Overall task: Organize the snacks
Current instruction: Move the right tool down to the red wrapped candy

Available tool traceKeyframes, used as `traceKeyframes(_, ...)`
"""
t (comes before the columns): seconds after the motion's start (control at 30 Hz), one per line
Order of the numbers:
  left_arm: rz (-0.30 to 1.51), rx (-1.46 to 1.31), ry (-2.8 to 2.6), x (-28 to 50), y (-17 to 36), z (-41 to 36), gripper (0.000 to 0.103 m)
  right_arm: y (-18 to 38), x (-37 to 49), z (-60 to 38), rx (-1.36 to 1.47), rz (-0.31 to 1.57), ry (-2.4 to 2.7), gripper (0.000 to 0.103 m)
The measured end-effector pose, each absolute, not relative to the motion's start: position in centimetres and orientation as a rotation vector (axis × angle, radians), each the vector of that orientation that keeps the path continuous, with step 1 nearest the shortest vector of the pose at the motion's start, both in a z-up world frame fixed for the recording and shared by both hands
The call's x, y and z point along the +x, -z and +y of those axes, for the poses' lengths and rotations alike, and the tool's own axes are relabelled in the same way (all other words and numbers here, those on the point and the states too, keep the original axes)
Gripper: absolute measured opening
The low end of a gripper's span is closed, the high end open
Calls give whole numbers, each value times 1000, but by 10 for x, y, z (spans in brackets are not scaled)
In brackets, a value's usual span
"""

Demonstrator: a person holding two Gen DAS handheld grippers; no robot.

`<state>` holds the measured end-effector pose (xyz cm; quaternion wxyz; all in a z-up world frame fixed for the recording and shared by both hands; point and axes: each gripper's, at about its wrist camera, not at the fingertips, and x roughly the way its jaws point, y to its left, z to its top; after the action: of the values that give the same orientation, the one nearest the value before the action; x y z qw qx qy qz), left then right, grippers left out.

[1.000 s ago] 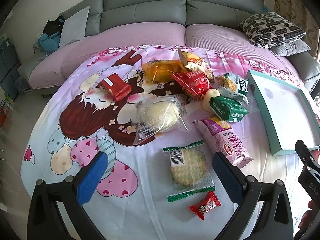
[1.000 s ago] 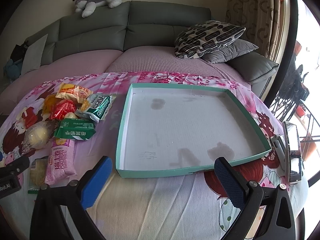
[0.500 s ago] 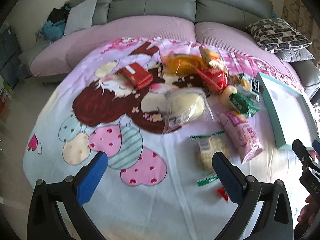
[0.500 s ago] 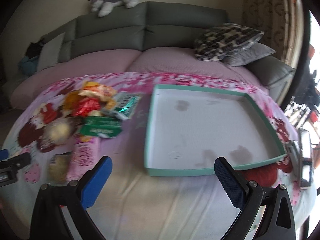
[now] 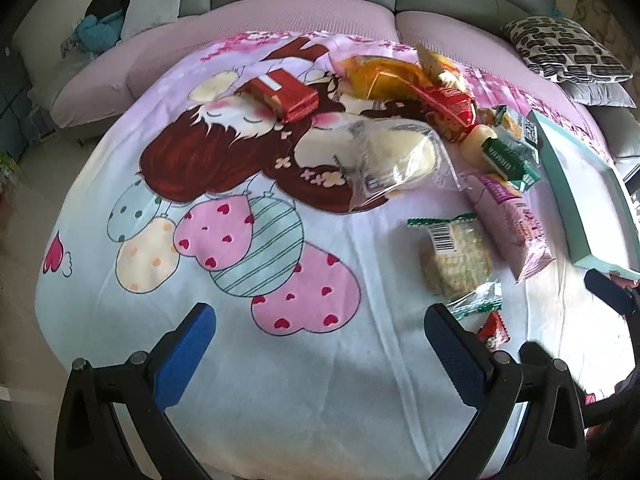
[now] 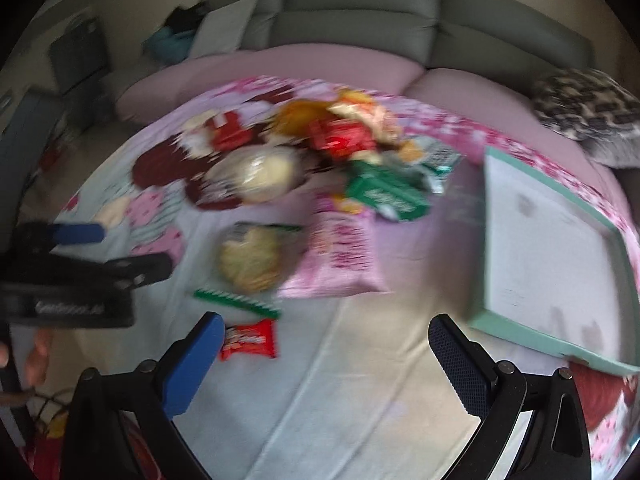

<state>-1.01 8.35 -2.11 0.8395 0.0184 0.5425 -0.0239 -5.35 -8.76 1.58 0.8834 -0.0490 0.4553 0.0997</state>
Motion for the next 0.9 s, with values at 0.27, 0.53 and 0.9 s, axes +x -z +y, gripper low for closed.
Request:
traceKeyframes(0.27,1164,11,44,-7,29,93,103,5,-51,-72,-115,1050,-299,81)
traceKeyframes(0.53,1170,12,54,-6,32,92,103,19,-48,-63,-153,1102,-332,69)
traceKeyframes(0.9,1163,11,62,-3,31,88,103,17,-47,-67,-112,1104,-342,40)
